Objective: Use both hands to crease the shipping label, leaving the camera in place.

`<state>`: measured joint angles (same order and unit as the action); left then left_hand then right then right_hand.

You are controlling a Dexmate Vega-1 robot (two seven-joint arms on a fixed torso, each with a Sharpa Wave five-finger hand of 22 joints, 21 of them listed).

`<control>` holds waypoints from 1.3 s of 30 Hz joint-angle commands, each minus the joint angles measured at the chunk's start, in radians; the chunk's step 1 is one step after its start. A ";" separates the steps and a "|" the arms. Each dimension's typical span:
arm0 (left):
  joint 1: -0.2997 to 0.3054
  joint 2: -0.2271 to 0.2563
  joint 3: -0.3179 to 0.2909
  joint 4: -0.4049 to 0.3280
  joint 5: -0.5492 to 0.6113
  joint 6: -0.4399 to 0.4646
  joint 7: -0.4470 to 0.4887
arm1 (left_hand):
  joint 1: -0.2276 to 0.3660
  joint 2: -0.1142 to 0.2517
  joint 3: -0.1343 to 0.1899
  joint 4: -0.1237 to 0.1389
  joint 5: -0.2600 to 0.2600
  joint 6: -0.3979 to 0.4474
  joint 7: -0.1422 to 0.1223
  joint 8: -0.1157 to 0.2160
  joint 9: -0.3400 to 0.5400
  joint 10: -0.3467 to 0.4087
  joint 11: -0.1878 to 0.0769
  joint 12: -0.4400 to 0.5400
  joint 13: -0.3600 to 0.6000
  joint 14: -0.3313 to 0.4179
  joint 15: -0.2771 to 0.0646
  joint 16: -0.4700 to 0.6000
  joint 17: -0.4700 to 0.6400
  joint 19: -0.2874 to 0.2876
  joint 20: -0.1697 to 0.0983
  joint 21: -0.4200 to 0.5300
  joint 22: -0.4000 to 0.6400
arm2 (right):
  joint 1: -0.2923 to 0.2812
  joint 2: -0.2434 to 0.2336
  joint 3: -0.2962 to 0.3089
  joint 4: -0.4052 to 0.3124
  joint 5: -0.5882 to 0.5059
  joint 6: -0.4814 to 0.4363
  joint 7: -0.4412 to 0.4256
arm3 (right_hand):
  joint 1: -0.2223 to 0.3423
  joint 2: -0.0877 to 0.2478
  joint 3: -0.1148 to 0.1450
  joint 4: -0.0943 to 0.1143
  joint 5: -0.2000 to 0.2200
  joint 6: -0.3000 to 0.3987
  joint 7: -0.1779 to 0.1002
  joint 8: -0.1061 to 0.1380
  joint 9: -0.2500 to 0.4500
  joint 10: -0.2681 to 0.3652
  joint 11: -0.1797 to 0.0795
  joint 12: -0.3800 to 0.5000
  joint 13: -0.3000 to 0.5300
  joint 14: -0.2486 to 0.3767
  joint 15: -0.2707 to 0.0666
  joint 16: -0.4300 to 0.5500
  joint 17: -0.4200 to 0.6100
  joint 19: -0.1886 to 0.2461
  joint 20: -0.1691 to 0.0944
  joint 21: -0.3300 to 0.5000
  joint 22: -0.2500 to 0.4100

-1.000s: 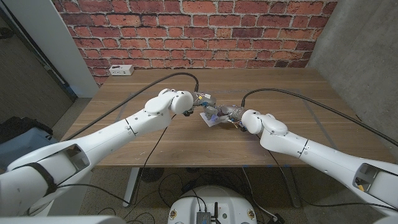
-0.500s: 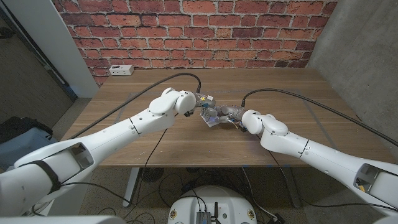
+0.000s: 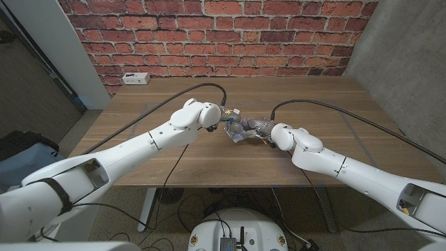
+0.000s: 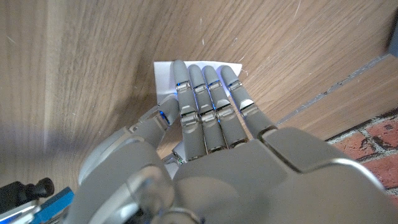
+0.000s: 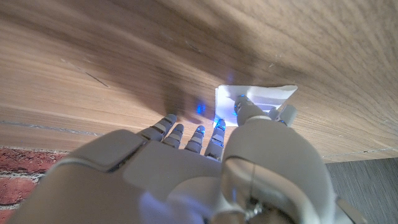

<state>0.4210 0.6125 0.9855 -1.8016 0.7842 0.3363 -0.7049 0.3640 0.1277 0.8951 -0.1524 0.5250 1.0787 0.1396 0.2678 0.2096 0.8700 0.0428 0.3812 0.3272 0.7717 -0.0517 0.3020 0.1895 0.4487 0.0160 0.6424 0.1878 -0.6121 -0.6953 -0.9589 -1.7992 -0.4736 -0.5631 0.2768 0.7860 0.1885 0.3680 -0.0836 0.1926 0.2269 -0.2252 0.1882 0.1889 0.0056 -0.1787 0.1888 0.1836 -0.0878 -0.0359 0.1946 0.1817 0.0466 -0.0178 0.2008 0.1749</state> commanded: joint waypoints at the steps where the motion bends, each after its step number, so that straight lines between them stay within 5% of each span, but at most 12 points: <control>1: -0.011 -0.012 0.012 0.028 -0.020 -0.012 -0.014 | -0.004 0.019 -0.015 0.009 -0.008 0.000 0.010 -0.010 -0.003 -0.001 0.014 -0.012 -0.010 -0.007 0.012 -0.006 0.008 -0.056 0.027 -0.027 -0.007 | 0.000 -0.001 0.001 0.001 0.002 -0.001 0.002 | 0.015 0.001 0.006 0.002 0.005 0.010 0.001 0.003 0.002 0.003 -0.009 0.003 0.002 0.002 -0.048 0.006 0.001 0.007 -0.001 0.004 0.004; 7: -0.018 -0.016 0.016 0.034 -0.034 -0.006 -0.029 | -0.012 0.027 -0.028 0.022 -0.014 0.006 0.021 -0.014 -0.005 0.013 0.022 -0.012 -0.014 0.002 0.024 -0.001 0.014 -0.041 0.047 -0.026 -0.010 | 0.001 0.000 0.002 0.006 0.004 0.003 0.001 | 0.016 0.001 0.007 0.003 0.005 0.010 0.001 0.003 0.002 0.005 -0.010 0.003 0.002 0.004 -0.050 0.007 0.001 0.006 -0.001 0.003 0.004; 11: 0.009 0.007 -0.011 0.014 -0.064 -0.052 0.051 | -0.013 0.034 -0.041 0.027 -0.020 0.009 0.024 -0.016 -0.006 0.017 0.025 -0.013 -0.012 0.010 0.025 0.009 0.023 -0.018 0.058 -0.021 -0.011 | 0.004 0.001 0.002 0.010 0.007 0.006 0.003 | 0.017 0.001 0.007 0.003 0.005 0.011 0.001 0.003 0.002 0.004 -0.010 0.003 0.002 0.005 -0.049 0.007 0.001 0.006 0.000 0.003 0.004; 19: 0.057 0.041 -0.075 -0.013 -0.163 -0.176 0.178 | 0.004 0.055 -0.092 0.033 -0.045 0.029 0.028 -0.005 0.012 0.041 0.016 -0.001 0.010 0.007 0.018 0.054 0.083 -0.054 0.019 -0.040 -0.006 | 0.006 0.004 -0.001 0.012 0.004 0.001 0.002 | 0.017 0.001 0.008 0.004 0.004 0.011 0.001 0.003 0.002 0.005 -0.010 0.003 0.002 0.005 -0.049 0.007 0.001 0.007 0.001 0.004 0.004; 24: 0.056 0.041 -0.086 -0.003 -0.210 -0.201 0.164 | 0.010 0.053 -0.096 0.034 -0.047 0.068 0.028 0.016 0.026 0.069 0.010 0.017 0.026 0.038 0.009 0.077 0.099 -0.040 0.000 -0.034 -0.002 | 0.004 0.003 0.001 0.011 0.008 0.005 0.000 | 0.018 0.001 0.009 0.005 0.004 0.011 0.001 0.003 0.002 0.005 -0.010 0.003 0.002 0.004 -0.050 0.007 0.002 0.006 0.000 0.004 0.004; 39: 0.018 0.018 -0.035 0.009 -0.157 -0.127 0.070 | 0.007 0.039 -0.080 0.039 -0.035 0.102 0.038 0.044 0.056 0.126 0.005 0.052 0.063 0.124 0.010 0.098 0.091 0.036 -0.004 0.001 0.002 | 0.004 0.001 0.002 0.007 0.010 0.005 0.000 | 0.018 0.000 0.010 0.007 0.004 0.011 0.001 0.003 0.002 0.004 -0.010 0.002 0.002 0.003 -0.050 0.006 0.002 0.006 0.001 0.004 0.004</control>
<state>0.4578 0.6439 0.9268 -1.8036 0.6177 0.1817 -0.5869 0.3677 0.1756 0.8106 -0.1147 0.4856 1.1720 0.1750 0.3032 0.2602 0.9888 0.0500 0.4284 0.3841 0.8851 -0.0427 0.3961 0.2794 0.4719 0.0123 0.6362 0.1844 -0.6083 -0.6930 -0.9578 -1.7888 -0.4662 -0.5598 0.2782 0.8007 0.1923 0.3726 -0.0784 0.1903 0.2268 -0.2252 0.1882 0.1888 0.0091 -0.1823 0.1888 0.1836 -0.0878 -0.0359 0.1973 0.1816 0.0431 -0.0219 0.1972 0.1769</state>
